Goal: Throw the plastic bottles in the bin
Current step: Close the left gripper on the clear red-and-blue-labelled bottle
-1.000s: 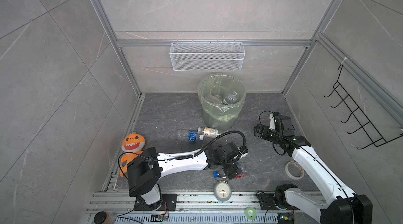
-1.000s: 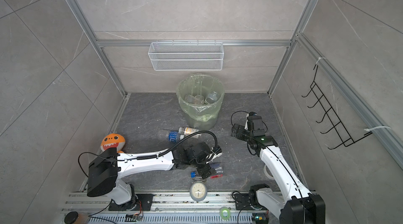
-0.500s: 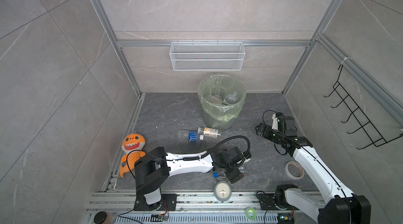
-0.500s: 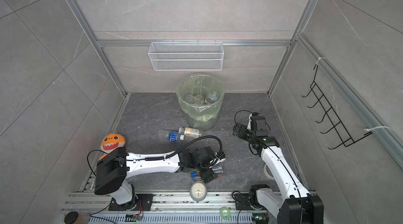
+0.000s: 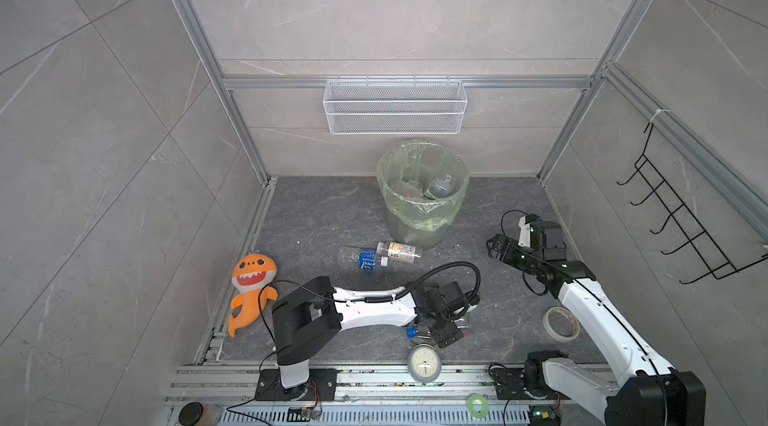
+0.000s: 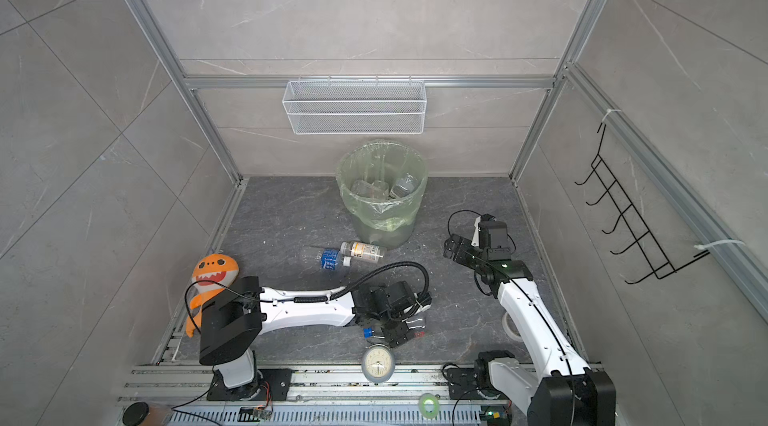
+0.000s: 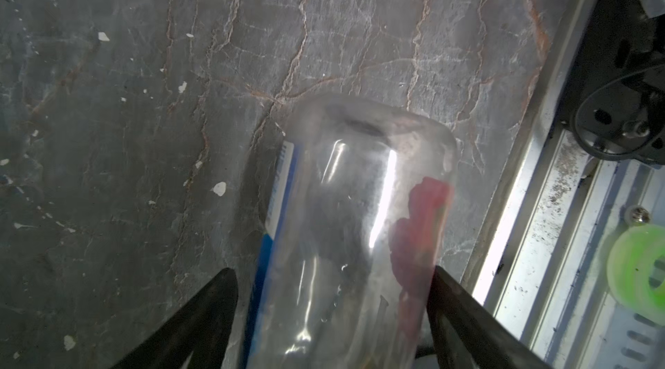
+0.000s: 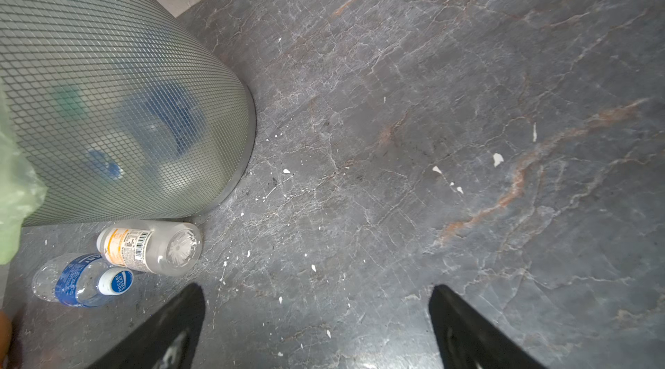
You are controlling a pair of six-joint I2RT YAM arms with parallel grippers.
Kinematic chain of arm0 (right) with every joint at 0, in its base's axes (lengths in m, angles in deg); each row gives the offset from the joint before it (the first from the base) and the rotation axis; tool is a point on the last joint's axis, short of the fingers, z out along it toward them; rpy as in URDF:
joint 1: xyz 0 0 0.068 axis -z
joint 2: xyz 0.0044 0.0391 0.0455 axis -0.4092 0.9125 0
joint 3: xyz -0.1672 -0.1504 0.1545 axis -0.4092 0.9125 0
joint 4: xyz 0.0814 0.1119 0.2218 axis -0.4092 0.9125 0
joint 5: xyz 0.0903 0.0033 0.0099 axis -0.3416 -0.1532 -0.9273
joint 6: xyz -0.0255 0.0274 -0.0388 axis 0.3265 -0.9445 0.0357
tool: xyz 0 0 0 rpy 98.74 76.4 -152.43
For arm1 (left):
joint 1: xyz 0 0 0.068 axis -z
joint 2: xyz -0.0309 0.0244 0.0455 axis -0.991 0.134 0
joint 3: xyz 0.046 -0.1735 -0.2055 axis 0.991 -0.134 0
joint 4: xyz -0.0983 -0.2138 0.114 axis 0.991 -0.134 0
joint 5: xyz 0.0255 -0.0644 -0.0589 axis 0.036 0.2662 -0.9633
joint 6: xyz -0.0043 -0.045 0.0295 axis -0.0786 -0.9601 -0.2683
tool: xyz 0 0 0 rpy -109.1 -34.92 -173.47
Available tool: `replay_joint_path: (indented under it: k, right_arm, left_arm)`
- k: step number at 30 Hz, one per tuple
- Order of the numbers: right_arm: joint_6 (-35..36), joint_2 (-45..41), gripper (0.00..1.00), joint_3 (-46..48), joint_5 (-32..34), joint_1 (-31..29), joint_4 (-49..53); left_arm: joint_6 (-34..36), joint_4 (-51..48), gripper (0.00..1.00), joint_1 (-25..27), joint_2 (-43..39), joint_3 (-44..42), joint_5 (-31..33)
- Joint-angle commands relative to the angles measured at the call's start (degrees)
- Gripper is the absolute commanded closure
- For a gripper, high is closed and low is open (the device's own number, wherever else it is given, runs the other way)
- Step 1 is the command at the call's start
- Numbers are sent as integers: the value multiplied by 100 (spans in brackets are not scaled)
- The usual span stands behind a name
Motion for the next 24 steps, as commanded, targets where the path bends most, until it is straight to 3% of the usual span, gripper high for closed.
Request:
replay_joint_path:
  k: [1,14,24]
  right_arm:
    - [-101,-74,1,24,-81,30,-90]
    - [-88,-108,0,52,-108,39,-89]
    - [-90,-136,0,91,-116,41,-101]
  left_arm:
    - [144,-132,17,27,71,143,134]
    - [146,-123,26,-59,188,66,304]
    - [35,197,40,-378,-257,-374,637]
